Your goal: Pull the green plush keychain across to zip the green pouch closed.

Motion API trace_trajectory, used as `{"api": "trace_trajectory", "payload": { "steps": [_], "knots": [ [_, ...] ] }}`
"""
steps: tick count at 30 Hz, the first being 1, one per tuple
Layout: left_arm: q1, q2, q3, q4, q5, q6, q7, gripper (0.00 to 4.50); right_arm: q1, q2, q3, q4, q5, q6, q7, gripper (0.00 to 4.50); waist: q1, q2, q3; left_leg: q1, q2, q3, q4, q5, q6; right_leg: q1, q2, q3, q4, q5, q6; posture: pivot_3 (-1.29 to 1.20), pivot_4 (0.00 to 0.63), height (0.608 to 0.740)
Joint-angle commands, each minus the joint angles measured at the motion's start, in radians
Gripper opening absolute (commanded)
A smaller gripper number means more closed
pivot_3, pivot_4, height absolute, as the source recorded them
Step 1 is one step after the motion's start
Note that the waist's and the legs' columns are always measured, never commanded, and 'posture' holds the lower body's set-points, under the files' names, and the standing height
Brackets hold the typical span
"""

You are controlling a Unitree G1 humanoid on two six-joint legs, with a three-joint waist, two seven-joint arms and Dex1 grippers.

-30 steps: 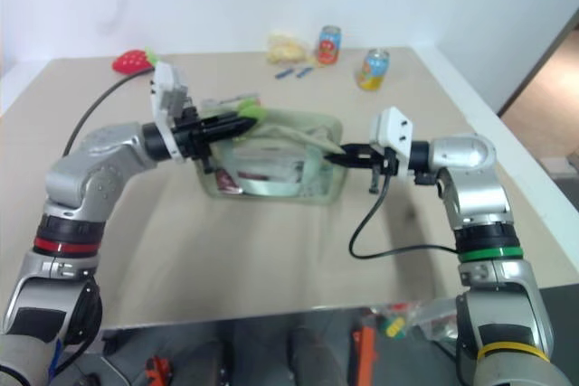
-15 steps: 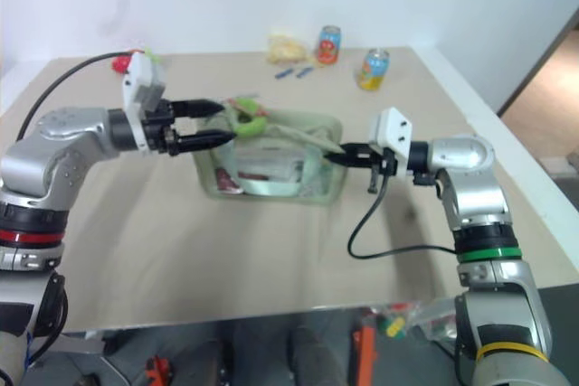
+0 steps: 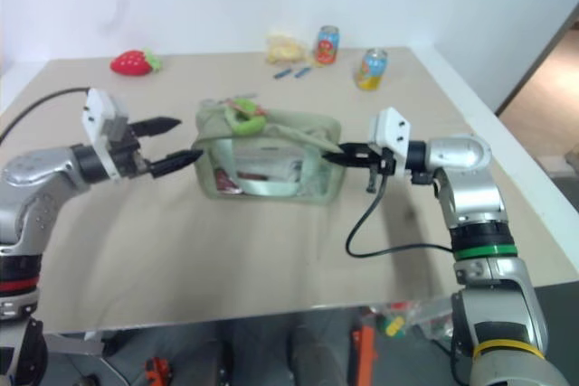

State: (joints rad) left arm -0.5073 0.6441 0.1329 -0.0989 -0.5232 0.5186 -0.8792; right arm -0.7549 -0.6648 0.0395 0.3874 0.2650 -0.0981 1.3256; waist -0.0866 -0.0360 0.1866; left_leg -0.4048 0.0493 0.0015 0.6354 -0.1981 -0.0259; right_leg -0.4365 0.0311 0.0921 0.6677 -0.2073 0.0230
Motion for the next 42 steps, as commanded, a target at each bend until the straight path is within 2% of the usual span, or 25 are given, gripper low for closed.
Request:
{"api": "trace_trajectory", "payload": {
  "steps": [1, 2, 5, 6, 7, 9, 10, 12, 16, 19, 24, 28, 37, 38, 42],
  "knots": [
    [-0.005, -0.020, 0.013, -0.016, -0.003, -0.025, 0.021, 3.14, -0.010, 0.005, 0.012, -0.019, -0.005, 0.003, 0.011, 0.00, 0.000, 0.000, 0.000, 0.000, 0.000, 0.000, 0.000, 0.000, 0.000, 0.000, 0.000, 0.000, 0.000, 0.000, 0.000, 0.00, 0.150, 0.740],
    [-0.008, -0.028, 0.010, -0.006, 0.000, -0.031, 0.023, 2.62, -0.010, 0.005, 0.012, -0.021, -0.004, 0.006, 0.011, 0.00, 0.000, 0.000, 0.000, 0.000, 0.000, 0.000, 0.000, 0.000, 0.000, 0.000, 0.001, 0.000, 0.000, 0.000, 0.000, 0.00, 0.150, 0.740],
    [-0.027, -0.056, 0.001, 0.041, 0.021, -0.073, 0.031, 1.69, -0.007, 0.003, 0.009, -0.041, 0.006, 0.027, 0.013, 0.00, 0.000, 0.000, 0.000, 0.001, 0.000, 0.000, 0.000, 0.000, 0.000, 0.000, 0.001, 0.000, 0.000, 0.000, 0.000, 0.00, 0.150, 0.740],
    [-0.031, -0.061, 0.001, 0.049, 0.025, -0.084, 0.031, 1.24, -0.006, 0.002, 0.008, -0.047, 0.009, 0.035, 0.013, 0.00, 0.000, 0.000, 0.000, 0.001, 0.000, 0.000, 0.000, 0.000, 0.000, 0.000, 0.001, 0.001, 0.000, 0.001, 0.000, 0.00, 0.150, 0.740],
    [-0.038, -0.067, 0.004, 0.054, 0.018, -0.080, 0.031, 0.91, -0.002, -0.003, 0.005, -0.060, 0.015, 0.049, 0.016, 0.57, -0.001, 0.000, 0.000, 0.001, 0.000, 0.001, 0.000, 0.000, 0.000, 0.000, 0.001, 0.001, 0.000, 0.001, 0.000, 0.00, 0.150, 0.740],
    [-0.044, -0.067, -0.008, 0.067, 0.026, -0.085, 0.019, 0.40, 0.008, -0.019, 0.003, -0.099, 0.043, 0.141, 0.026, 0.90, 0.000, 0.000, 0.000, 0.000, 0.000, 0.000, 0.000, 0.000, 0.000, 0.000, 0.001, 0.001, 0.000, 0.001, 0.000, 0.00, 0.150, 0.740],
    [-0.045, -0.068, -0.011, 0.072, 0.028, -0.088, 0.015, 0.05, 0.013, -0.023, 0.000, -0.115, 0.047, 0.155, 0.029, 1.26, 0.000, 0.000, 0.000, 0.000, 0.000, 0.000, 0.000, 0.000, 0.000, 0.000, 0.001, 0.001, 0.000, 0.001, 0.000, 0.00, 0.150, 0.740],
    [-0.050, -0.073, -0.016, 0.080, 0.028, -0.089, 0.012, 0.00, 0.021, -0.031, -0.011, -0.160, 0.054, 0.185, 0.023, 2.12, 0.000, 0.000, 0.000, 0.000, 0.000, 0.000, 0.000, 0.000, 0.000, 0.000, 0.001, 0.001, 0.000, 0.000, 0.000, 0.00, 0.150, 0.740],
    [-0.055, -0.080, -0.023, 0.076, 0.019, -0.079, 0.006, 0.00, 0.013, -0.063, -0.032, -0.284, 0.074, 0.257, 0.004, 3.48, 0.002, 0.000, 0.000, -0.002, -0.001, 0.000, 0.000, 0.000, 0.000, -0.001, 0.000, 0.001, 0.000, 0.000, 0.000, 0.00, 0.150, 0.740],
    [-0.051, -0.079, -0.026, 0.055, 0.009, -0.062, 0.004, 0.00, -0.057, -0.073, -0.038, -0.410, 0.124, 0.401, -0.042, 4.44, 0.004, 0.000, 0.000, -0.002, -0.001, 0.000, 0.000, 0.000, 0.000, -0.002, 0.000, 0.001, 0.000, 0.000, 0.000, 0.00, 0.150, 0.740],
    [-0.043, -0.077, -0.018, 0.004, -0.024, -0.012, 0.009, 0.00, -0.204, 0.000, 0.011, -0.435, 0.090, 0.475, -0.157, 4.48, 0.006, 0.000, 0.000, -0.002, 0.000, 0.000, 0.000, 0.000, 0.000, -0.002, 0.000, 0.001, 0.000, 0.001, 0.000, 0.00, 0.150, 0.740],
    [-0.037, -0.086, -0.018, -0.046, -0.049, 0.034, 0.029, 0.00, -0.289, 0.114, 0.112, -0.312, -0.042, 0.311, -0.214, 4.48, 0.008, -0.001, 0.000, -0.002, 0.000, 0.000, 0.000, 0.000, 0.000, -0.002, 0.000, 0.000, 0.000, 0.000, 0.000, 0.00, 0.150, 0.740],
    [-0.042, -0.123, -0.032, -0.094, -0.044, 0.071, 0.101, 0.00, -0.298, 0.197, 0.175, -0.236, -0.082, 0.253, -0.209, 4.48, 0.019, -0.001, 0.000, -0.009, -0.002, 0.000, 0.000, 0.000, 0.000, -0.005, -0.004, 0.000, -0.002, -0.001, 0.001, 0.00, 0.150, 0.740],
    [-0.038, -0.122, -0.033, -0.097, -0.040, 0.071, 0.104, 0.00, -0.298, 0.199, 0.171, -0.233, -0.080, 0.259, -0.212, 3.94, 0.019, -0.001, 0.000, -0.009, -0.003, 0.000, 0.000, 0.000, 0.000, -0.005, -0.004, -0.001, -0.002, -0.001, 0.001, 0.00, 0.150, 0.740],
    [-0.028, -0.117, -0.036, -0.101, -0.038, 0.069, 0.109, 0.00, -0.295, 0.184, 0.168, -0.215, -0.091, 0.254, -0.207, 2.68, 0.021, -0.001, 0.000, -0.010, -0.003, -0.002, 0.001, 0.000, 0.000, -0.005, -0.005, -0.002, -0.002, 0.000, 0.001, 0.00, 0.150, 0.740]
  ]
}}
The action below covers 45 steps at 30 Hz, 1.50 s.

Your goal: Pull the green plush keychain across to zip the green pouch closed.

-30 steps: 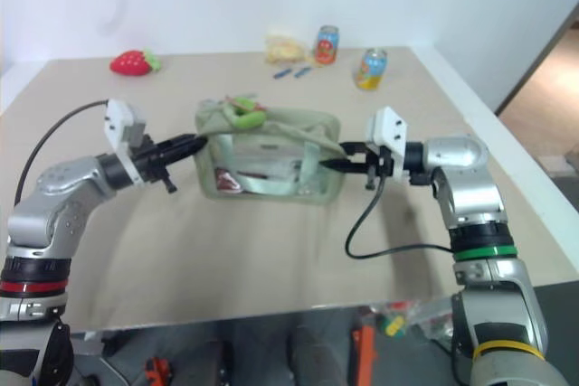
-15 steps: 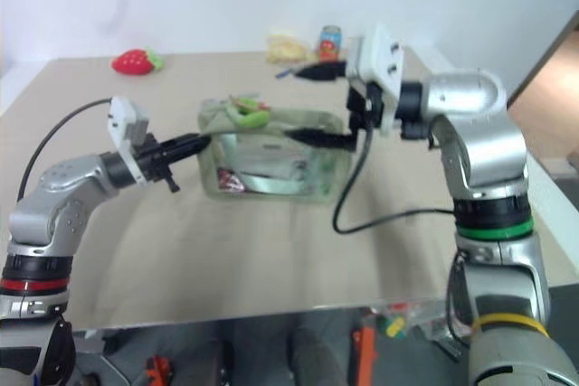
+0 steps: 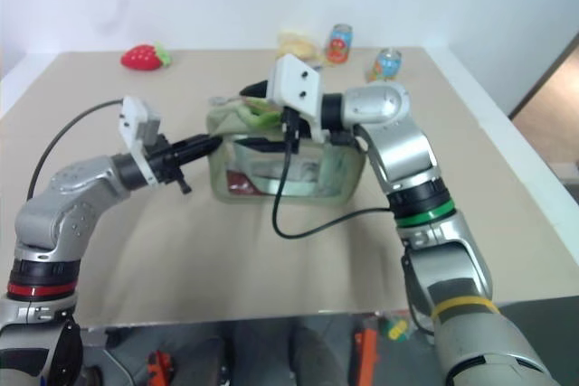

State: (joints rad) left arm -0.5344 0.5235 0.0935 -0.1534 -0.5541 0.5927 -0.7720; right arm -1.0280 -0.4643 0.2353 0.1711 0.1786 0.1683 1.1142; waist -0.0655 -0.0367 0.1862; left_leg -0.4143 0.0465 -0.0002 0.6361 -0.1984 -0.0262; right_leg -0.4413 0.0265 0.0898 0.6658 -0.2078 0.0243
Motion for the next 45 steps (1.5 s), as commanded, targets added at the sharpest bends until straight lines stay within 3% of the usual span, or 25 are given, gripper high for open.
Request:
{"api": "trace_trajectory", "payload": {
  "steps": [1, 8, 21, 27, 33, 35, 38, 40, 45],
  "knots": [
    [0.000, 0.004, 0.004, -0.047, -0.007, -0.005, 0.004, 0.00, -0.018, -0.024, -0.029, 0.006, -0.009, -0.019, 0.005, 2.30, 0.000, 0.000, 0.000, 0.000, 0.000, 0.000, 0.000, 0.000, 0.000, 0.000, 0.000, 0.000, 0.000, 0.000, 0.000, 0.00, 0.150, 0.740],
    [0.000, 0.002, 0.002, -0.055, -0.011, -0.001, 0.010, 0.00, 0.000, -0.074, -0.038, 0.028, -0.033, -0.070, 0.011, 0.02, 0.000, 0.000, 0.000, 0.000, 0.000, -0.001, 0.000, 0.000, 0.000, 0.000, 0.000, -0.001, 0.000, 0.000, 0.000, 0.00, 0.150, 0.740],
    [0.002, -0.018, -0.018, -0.064, 0.001, -0.009, 0.031, 0.00, -0.019, -0.102, -0.094, 0.005, -0.004, -0.087, -0.011, 0.02, 0.017, 0.000, 0.000, 0.000, 0.000, -0.001, 0.000, 0.000, 0.000, 0.000, 0.000, -0.002, 0.000, 0.000, -0.001, 0.00, 0.150, 0.740],
    [0.005, -0.042, -0.010, -0.095, -0.001, 0.008, 0.083, 0.00, -0.013, -0.342, -0.174, 0.064, -0.066, -0.191, 0.036, 0.02, 0.031, 0.000, 0.000, -0.002, -0.001, -0.002, 0.001, 0.000, 0.000, 0.000, -0.002, -0.003, -0.001, 0.000, 0.000, 0.00, 0.150, 0.740],
    [0.019, -0.049, -0.014, -0.110, 0.001, 0.018, 0.120, 0.00, 0.139, -0.563, -0.178, 0.152, -0.217, -0.328, -0.016, 0.02, 0.034, 0.000, 0.000, -0.002, -0.004, -0.001, 0.000, 0.000, 0.000, 0.001, -0.006, -0.003, -0.002, -0.003, 0.002, 0.00, 0.150, 0.740],
    [0.026, -0.050, -0.012, -0.122, -0.003, 0.021, 0.131, 0.00, 0.281, -0.615, -0.156, 0.102, -0.330, -0.332, -0.088, 0.02, 0.032, 0.000, 0.000, -0.001, -0.004, 0.000, 0.000, 0.000, 0.000, 0.001, -0.006, -0.002, -0.001, -0.003, 0.002, 0.00, 0.150, 0.740],
    [0.033, -0.056, -0.012, -0.135, -0.004, 0.027, 0.144, 0.00, 0.471, -0.537, -0.122, -0.038, -0.396, -0.251, -0.197, 0.02, 0.031, -0.001, -0.001, 0.002, -0.004, -0.001, 0.000, 0.000, 0.000, 0.003, -0.006, -0.003, -0.001, -0.003, 0.002, 0.00, 0.150, 0.740],
    [0.035, -0.063, -0.017, -0.139, -0.004, 0.029, 0.153, 0.00, 0.541, -0.428, -0.085, -0.071, -0.421, -0.185, -0.272, 0.02, 0.022, -0.001, -0.001, 0.005, -0.004, 0.000, 0.000, 0.000, 0.000, 0.004, -0.005, -0.001, 0.000, -0.003, 0.002, 0.00, 0.150, 0.740],
    [0.025, -0.068, -0.018, -0.134, 0.004, 0.026, 0.170, 0.00, 0.518, -0.249, -0.024, -0.004, -0.488, -0.148, -0.402, 0.02, 0.016, -0.001, -0.001, 0.009, -0.004, 0.000, 0.002, 0.005, -0.006, 0.009, -0.004, -0.001, 0.000, -0.001, 0.001, 0.00, 0.150, 0.740]
  ]
}}
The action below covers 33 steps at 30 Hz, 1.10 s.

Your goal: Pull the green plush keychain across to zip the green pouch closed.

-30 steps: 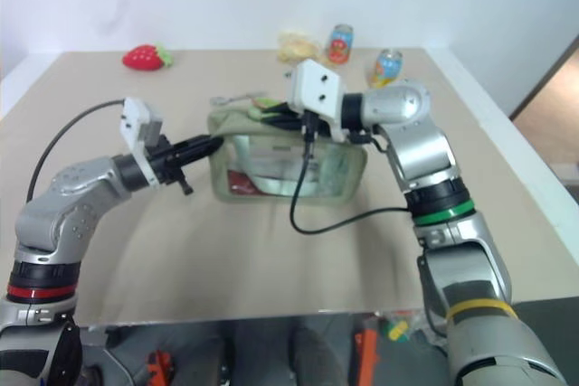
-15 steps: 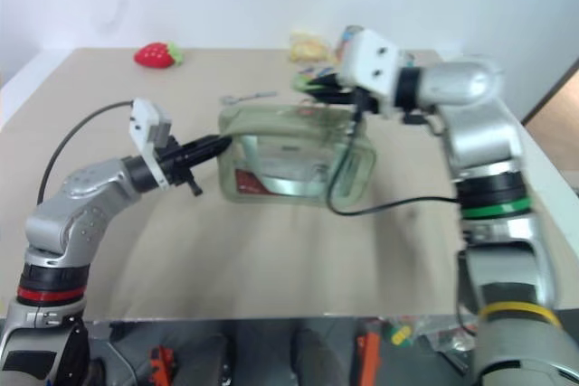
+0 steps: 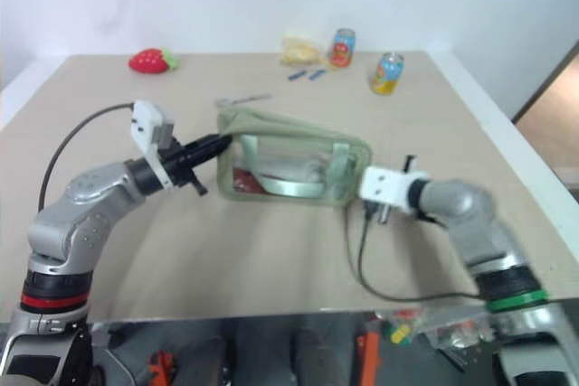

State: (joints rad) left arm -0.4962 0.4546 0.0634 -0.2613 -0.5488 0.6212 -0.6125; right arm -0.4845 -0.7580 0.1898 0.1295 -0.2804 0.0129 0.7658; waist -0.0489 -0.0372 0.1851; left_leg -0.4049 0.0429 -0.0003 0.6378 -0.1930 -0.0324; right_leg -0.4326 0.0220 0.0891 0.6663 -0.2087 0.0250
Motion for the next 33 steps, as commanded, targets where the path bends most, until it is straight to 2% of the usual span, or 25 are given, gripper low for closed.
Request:
{"api": "trace_trajectory", "payload": {
  "steps": [1, 5, 7, 11, 19, 24, 25, 30, 33],
  "knots": [
    [-0.014, 0.001, 0.016, -0.025, -0.001, -0.005, 0.015, 0.00, -0.049, 0.064, 0.011, 0.049, -0.030, 0.001, -0.083, 0.02, -0.002, -0.001, 0.000, 0.000, 0.000, 0.000, 0.000, 0.001, 0.000, 0.001, 0.000, 0.000, 0.000, 0.000, 0.000, 0.00, 0.150, 0.740],
    [-0.008, 0.021, 0.027, -0.016, 0.020, -0.028, 0.016, 0.00, -0.121, 0.087, -0.037, 0.066, 0.018, 0.001, -0.084, 0.02, -0.005, -0.001, 0.001, 0.000, -0.001, 0.002, 0.001, 0.004, 0.001, -0.001, 0.001, 0.005, 0.000, 0.001, -0.001, 0.00, 0.150, 0.740],
    [0.000, 0.047, 0.011, -0.008, 0.046, -0.040, -0.010, 0.00, -0.132, 0.100, -0.074, 0.063, 0.061, 0.017, -0.092, 0.02, -0.009, -0.001, 0.001, 0.000, -0.001, 0.003, 0.001, 0.004, 0.001, -0.001, 0.002, 0.008, 0.000, 0.001, -0.001, 0.00, 0.150, 0.740],
    [-0.004, 0.038, 0.038, 0.016, 0.018, -0.026, -0.010, 0.00, -0.131, 0.115, -0.159, 0.003, 0.177, 0.105, -0.062, 0.02, -0.010, -0.001, 0.001, -0.001, -0.001, 0.002, -0.001, 0.004, 0.001, -0.001, 0.004, 0.011, 0.000, 0.003, 0.002, 0.00, 0.150, 0.740],
    [-0.024, 0.078, 0.058, 0.033, -0.024, 0.003, -0.066, 2.67, -0.087, 0.051, -0.388, -0.194, 0.508, 0.399, 0.058, 2.68, -0.009, -0.001, 0.001, -0.004, -0.001, 0.001, -0.004, 0.002, 0.003, -0.004, 0.005, 0.011, -0.001, 0.004, 0.005, 0.00, 0.150, 0.740],
    [-0.045, 0.100, 0.058, 0.043, -0.027, 0.004, -0.087, 4.34, -0.059, 0.054, -0.495, -0.300, 0.676, 0.552, 0.040, 4.38, -0.010, -0.001, 0.001, -0.003, -0.001, 0.001, -0.004, 0.001, 0.004, -0.004, 0.006, 0.012, -0.001, 0.004, 0.005, 0.00, 0.150, 0.740],
    [-0.049, 0.103, 0.058, 0.047, -0.028, 0.006, -0.090, 4.45, -0.057, 0.050, -0.504, -0.306, 0.683, 0.563, 0.027, 4.47, -0.010, -0.001, 0.001, -0.003, -0.001, 0.001, -0.004, 0.001, 0.004, -0.004, 0.006, 0.012, -0.001, 0.004, 0.005, 0.00, 0.150, 0.740],
    [-0.062, 0.118, 0.045, 0.069, -0.010, -0.012, -0.111, 4.45, -0.067, 0.061, -0.524, -0.333, 0.733, 0.601, -0.020, 4.47, -0.012, -0.001, 0.001, -0.003, -0.001, 0.002, -0.003, 0.001, 0.004, -0.004, 0.006, 0.012, -0.001, 0.002, 0.001, 0.00, 0.150, 0.740],
    [-0.080, 0.123, 0.080, 0.084, -0.033, -0.004, -0.109, 4.45, -0.084, 0.064, -0.576, -0.362, 0.855, 0.705, -0.034, 4.47, -0.012, -0.001, 0.001, -0.003, -0.001, 0.002, -0.003, 0.001, 0.004, -0.004, 0.006, 0.012, -0.001, 0.002, 0.001, 0.00, 0.150, 0.740]
  ]
}}
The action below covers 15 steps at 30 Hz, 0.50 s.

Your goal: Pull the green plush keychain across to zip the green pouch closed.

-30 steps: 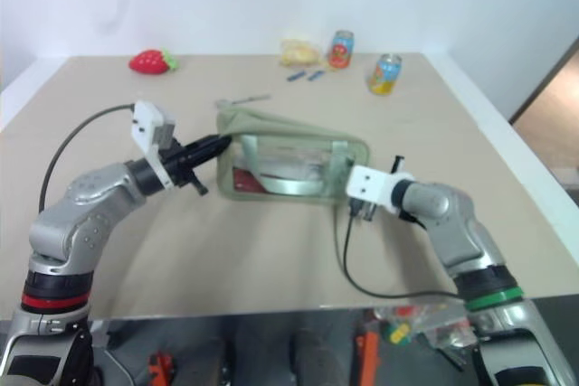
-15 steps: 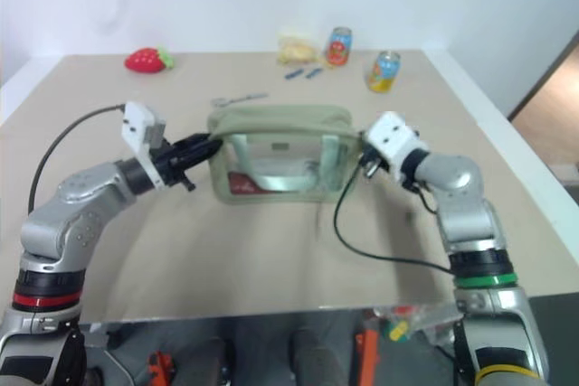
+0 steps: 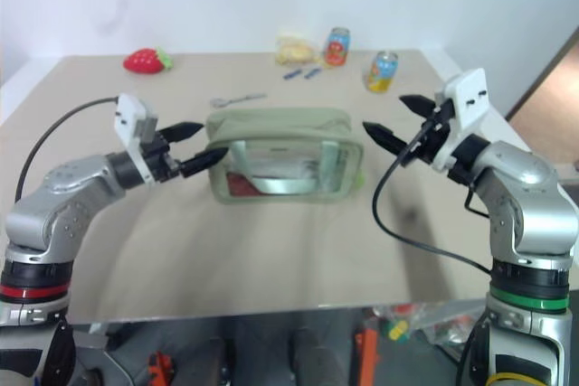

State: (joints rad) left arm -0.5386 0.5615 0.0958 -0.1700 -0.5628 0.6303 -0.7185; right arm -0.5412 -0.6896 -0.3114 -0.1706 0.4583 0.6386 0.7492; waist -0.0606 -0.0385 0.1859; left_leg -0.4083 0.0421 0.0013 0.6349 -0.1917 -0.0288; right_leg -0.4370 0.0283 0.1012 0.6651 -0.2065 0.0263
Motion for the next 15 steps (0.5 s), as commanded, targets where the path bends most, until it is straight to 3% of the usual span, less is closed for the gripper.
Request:
{"api": "trace_trajectory", "payload": {
  "steps": [1, 6, 15],
  "knots": [
    [-0.031, 0.016, 0.074, -0.011, -0.031, -0.011, 0.007, 4.45, -0.021, 0.000, -0.107, -0.080, 0.165, 0.109, -0.028, 4.47, 0.000, 0.000, 0.000, 0.000, 0.000, 0.000, 0.000, 0.000, 0.000, 0.000, 0.000, 0.000, 0.000, 0.000, 0.000, 0.00, 0.150, 0.740],
    [0.074, 0.030, 0.155, -0.080, -0.035, -0.026, 0.050, 4.45, 0.107, 0.003, -0.200, -0.195, 0.259, 0.176, -0.096, 4.47, 0.000, 0.000, 0.000, 0.000, 0.001, 0.000, -0.001, -0.003, 0.003, 0.000, 0.000, -0.001, 0.000, 0.000, 0.002, 0.00, 0.150, 0.740],
    [0.345, -0.026, 0.110, -0.213, 0.173, -0.196, 0.196, 4.45, 0.472, 0.081, -0.164, -0.377, 0.151, 0.024, -0.174, 4.47, 0.004, 0.000, 0.000, -0.001, 0.001, 0.000, -0.001, -0.004, 0.001, -0.001, 0.000, 0.000, 0.000, -0.004, 0.000, 0.00, 0.150, 0.740]
  ]
}}
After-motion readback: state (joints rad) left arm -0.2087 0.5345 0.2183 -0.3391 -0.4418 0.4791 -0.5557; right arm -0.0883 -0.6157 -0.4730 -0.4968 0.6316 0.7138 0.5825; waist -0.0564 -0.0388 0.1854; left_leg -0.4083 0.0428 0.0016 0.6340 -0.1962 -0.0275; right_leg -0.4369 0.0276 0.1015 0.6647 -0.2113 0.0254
